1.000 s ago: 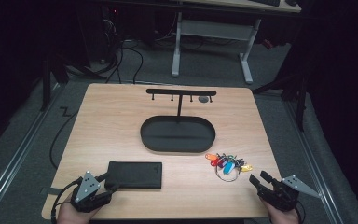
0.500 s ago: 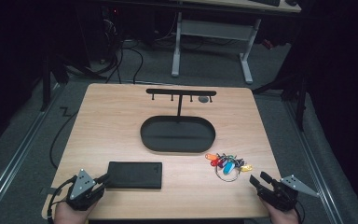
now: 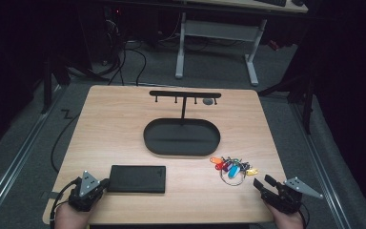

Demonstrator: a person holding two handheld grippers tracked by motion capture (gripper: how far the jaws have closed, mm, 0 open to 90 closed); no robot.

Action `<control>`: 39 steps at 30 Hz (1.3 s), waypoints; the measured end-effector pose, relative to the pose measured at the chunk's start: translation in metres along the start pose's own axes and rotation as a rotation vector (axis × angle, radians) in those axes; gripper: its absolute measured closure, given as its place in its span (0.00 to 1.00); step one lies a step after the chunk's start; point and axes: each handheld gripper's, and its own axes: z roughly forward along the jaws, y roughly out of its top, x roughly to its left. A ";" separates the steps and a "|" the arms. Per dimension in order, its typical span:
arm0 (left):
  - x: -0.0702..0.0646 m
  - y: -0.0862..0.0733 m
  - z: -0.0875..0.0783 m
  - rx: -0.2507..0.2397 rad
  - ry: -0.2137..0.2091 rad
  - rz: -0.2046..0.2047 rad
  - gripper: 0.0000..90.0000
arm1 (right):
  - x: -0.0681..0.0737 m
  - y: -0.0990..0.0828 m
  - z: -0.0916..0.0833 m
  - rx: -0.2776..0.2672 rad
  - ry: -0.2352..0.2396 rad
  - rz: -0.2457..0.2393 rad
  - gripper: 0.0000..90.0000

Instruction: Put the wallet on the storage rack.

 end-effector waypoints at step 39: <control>-0.059 0.005 -0.021 -0.039 -0.175 0.176 0.94 | 0.008 0.009 0.023 0.031 0.054 -0.021 0.43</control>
